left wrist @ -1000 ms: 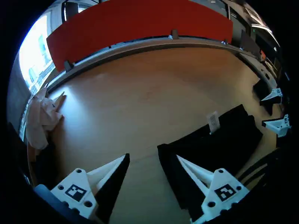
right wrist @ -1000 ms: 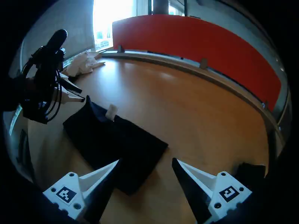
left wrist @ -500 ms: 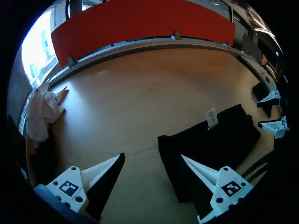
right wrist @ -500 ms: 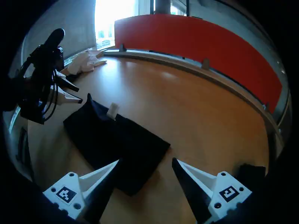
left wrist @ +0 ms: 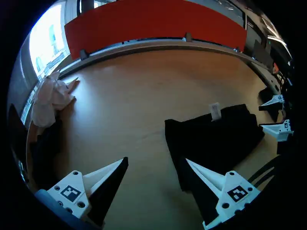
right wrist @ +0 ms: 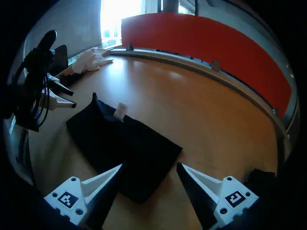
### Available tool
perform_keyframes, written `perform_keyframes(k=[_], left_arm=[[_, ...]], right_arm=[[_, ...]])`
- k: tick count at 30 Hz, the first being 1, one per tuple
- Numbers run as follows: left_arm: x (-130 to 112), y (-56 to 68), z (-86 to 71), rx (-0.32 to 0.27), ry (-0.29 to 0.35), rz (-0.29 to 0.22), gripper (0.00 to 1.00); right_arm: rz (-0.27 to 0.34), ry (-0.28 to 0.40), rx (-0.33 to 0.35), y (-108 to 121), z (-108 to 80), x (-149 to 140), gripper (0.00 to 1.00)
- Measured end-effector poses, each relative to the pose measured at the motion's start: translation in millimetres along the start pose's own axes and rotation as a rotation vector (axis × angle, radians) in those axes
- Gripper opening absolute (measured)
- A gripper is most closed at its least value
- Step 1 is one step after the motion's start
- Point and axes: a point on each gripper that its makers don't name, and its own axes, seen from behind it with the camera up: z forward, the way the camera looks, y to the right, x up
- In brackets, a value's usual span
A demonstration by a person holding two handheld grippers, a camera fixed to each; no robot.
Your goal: Fold towel
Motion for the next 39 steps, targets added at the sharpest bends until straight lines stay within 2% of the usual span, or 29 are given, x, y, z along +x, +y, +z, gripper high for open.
perform_keyframes(k=[11,21,30,39], left_arm=[[-13.9,-2.4,-9.8,0.010,-0.003,-0.028,1.00],[-19.4,-1.5,-12.2,0.009,-0.008,-0.037,1.00],[-21.4,-3.6,-15.0,0.013,-0.006,-0.041,1.00],[-23.5,-4.9,-18.0,0.018,-0.005,-0.052,1.00]], right_arm=[[-0.017,-0.011,0.012,-6.8,2.8,-3.8,1.00],[-0.021,-0.014,0.008,-8.7,6.1,-8.6,1.00],[-0.024,-0.018,-0.007,-1.3,11.9,-9.1,1.00],[-0.035,-0.032,-0.029,11.9,25.4,-10.3,1.00]])
